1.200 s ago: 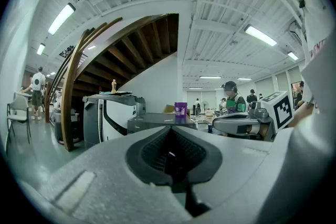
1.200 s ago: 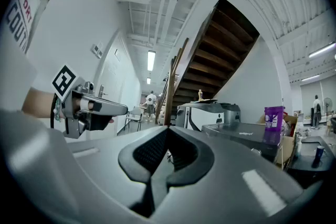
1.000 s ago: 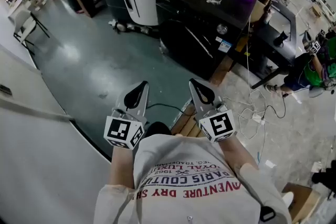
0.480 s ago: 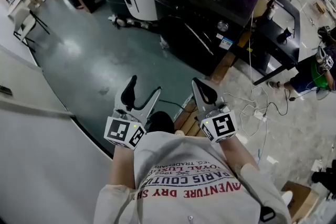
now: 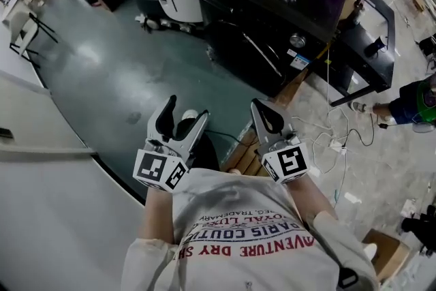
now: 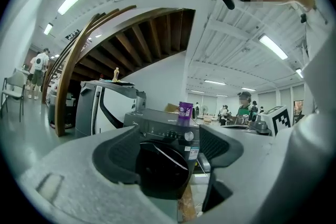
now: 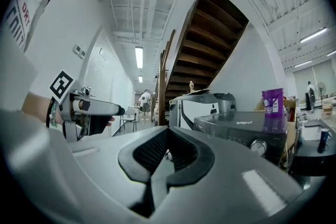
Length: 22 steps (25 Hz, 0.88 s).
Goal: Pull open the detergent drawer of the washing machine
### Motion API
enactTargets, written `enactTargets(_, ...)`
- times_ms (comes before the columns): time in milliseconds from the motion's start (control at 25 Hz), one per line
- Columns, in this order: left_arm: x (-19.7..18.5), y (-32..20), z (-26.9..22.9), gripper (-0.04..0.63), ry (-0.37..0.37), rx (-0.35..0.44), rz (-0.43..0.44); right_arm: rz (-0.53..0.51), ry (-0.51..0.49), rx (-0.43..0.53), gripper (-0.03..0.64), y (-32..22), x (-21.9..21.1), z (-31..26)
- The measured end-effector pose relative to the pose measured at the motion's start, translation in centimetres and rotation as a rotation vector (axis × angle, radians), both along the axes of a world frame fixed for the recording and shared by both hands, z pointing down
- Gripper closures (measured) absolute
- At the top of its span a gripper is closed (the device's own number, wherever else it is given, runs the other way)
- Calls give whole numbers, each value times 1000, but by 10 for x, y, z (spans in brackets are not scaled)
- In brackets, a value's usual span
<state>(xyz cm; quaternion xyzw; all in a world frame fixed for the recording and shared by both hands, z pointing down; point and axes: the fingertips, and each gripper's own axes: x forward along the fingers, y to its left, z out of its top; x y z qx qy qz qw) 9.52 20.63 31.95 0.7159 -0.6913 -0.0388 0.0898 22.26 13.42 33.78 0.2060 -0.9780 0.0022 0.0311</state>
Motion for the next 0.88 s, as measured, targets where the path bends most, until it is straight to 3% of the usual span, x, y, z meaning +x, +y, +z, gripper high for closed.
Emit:
enactTargets(200, -65, -56, 10, 242, 29, -5, 40, 43, 23, 8, 615, -52, -63, 6)
enactTargets(320, -112, -96, 13, 242, 82, 0, 97, 94, 45, 16, 615, -84, -107, 8)
enactTargets(440, -162, -142, 15, 242, 130, -1, 158, 167, 66, 16, 615, -122, -149, 8)
enactTargets(600, -217, -204, 10, 242, 140, -12, 256, 296, 66, 4, 615, -177, -197, -1)
enactTargets(880, -280, -278, -2, 242, 194, -48, 388, 469, 92, -29, 615, -238, -247, -25)
